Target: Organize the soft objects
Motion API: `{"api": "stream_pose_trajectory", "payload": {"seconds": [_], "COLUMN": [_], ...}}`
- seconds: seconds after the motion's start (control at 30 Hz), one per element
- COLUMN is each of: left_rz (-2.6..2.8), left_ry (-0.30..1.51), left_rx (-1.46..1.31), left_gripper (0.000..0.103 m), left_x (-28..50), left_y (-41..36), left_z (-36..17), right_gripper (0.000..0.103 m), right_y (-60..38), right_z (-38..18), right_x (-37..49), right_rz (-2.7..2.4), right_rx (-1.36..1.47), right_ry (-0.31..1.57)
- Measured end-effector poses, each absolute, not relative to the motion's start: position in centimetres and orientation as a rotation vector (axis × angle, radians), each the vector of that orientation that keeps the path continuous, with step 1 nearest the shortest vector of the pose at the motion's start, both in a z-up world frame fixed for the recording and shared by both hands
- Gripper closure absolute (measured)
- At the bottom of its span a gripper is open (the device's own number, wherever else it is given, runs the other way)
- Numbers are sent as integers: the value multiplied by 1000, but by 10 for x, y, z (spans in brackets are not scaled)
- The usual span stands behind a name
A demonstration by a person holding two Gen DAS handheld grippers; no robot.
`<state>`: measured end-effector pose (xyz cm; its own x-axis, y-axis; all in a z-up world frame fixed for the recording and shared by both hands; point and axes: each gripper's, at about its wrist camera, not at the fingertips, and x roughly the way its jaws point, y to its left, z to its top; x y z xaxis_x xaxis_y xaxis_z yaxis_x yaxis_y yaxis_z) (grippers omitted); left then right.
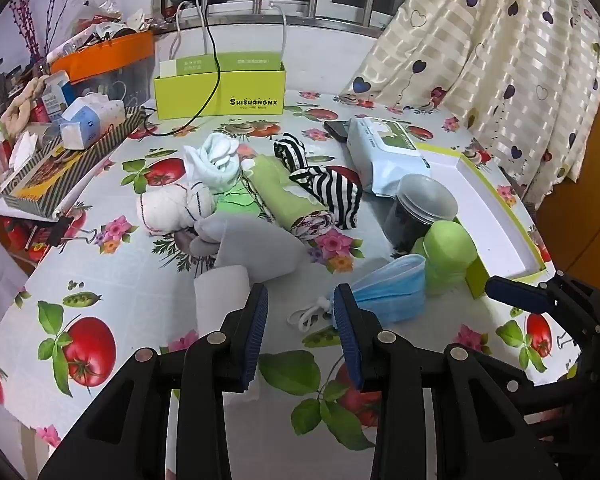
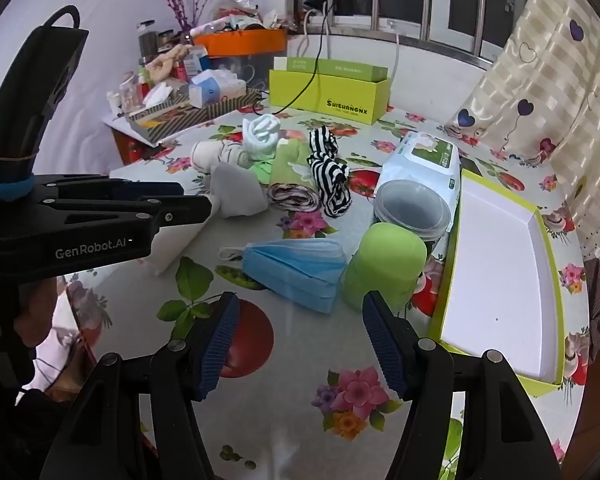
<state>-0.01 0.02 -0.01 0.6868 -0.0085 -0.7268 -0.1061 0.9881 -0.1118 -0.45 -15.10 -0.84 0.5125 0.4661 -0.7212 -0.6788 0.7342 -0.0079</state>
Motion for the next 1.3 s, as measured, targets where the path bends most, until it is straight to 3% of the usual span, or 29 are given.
{"api": "stream_pose_trajectory", "payload": {"seconds": [1.3], "left_rz": [33], "left_ry": [833], "left_rx": [-163], "left_gripper": [67], "left_x": [-3], "left_y": [0], "left_z": [-4], "right_gripper": [39], "right_y": [-149], "right_z": [-9], "right_x": [-4], "right_rz": [705], "right_rx": [-300], "right_ry": [759]}}
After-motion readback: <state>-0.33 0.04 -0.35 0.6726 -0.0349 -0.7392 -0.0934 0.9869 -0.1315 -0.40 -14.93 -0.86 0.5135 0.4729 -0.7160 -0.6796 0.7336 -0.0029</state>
